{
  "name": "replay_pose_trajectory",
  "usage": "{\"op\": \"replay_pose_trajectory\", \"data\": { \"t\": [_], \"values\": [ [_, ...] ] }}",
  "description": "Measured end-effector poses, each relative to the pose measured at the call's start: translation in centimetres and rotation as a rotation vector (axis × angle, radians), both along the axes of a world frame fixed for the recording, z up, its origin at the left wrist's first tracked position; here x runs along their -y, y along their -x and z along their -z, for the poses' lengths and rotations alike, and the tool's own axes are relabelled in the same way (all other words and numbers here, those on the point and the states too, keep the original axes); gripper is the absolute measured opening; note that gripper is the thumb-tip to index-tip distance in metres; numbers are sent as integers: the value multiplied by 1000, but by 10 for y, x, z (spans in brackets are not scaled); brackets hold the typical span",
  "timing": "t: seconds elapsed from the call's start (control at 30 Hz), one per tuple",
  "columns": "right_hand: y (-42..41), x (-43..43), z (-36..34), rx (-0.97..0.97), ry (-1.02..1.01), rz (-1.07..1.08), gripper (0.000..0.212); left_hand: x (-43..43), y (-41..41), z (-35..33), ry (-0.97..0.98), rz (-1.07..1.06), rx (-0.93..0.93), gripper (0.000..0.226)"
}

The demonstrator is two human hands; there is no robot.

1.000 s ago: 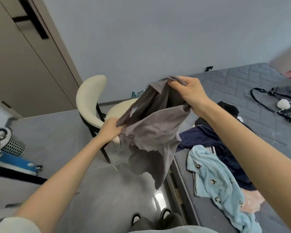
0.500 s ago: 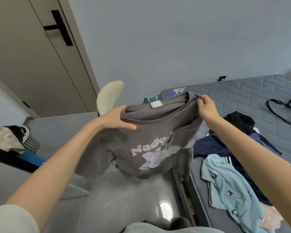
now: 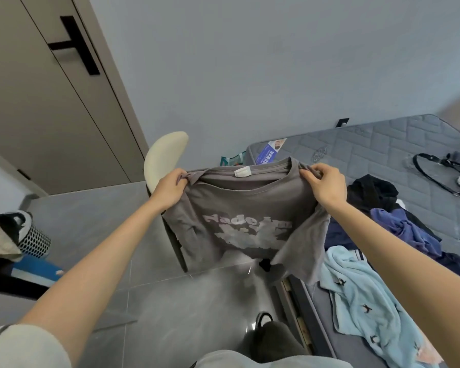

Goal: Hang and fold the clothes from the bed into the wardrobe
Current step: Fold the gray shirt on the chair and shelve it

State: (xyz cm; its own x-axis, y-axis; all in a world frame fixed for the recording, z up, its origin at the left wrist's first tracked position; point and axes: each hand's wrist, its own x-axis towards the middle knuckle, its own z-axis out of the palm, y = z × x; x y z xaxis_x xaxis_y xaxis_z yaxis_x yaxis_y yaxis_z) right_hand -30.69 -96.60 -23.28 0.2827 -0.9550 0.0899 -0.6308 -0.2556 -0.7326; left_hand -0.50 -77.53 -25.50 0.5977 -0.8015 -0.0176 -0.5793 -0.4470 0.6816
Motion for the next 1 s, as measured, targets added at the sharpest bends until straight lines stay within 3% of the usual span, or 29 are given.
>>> {"op": "replay_pose_trajectory", "data": {
  "t": [0.23,0.43,0.67,1.0],
  "values": [
    [-22,48,36,-130,-90,-2,29,39,-30,20,-79,15,25,28],
    [-87,120,63,-95,-162,-5,21,104,-69,47,-200,-107,142,35],
    [-171,218,99,-187,-258,-99,28,175,-129,81,-361,-217,104,38],
    [-266,313,163,-354,-248,-148,24,263,-195,144,-397,-224,21,43]
  ]
}}
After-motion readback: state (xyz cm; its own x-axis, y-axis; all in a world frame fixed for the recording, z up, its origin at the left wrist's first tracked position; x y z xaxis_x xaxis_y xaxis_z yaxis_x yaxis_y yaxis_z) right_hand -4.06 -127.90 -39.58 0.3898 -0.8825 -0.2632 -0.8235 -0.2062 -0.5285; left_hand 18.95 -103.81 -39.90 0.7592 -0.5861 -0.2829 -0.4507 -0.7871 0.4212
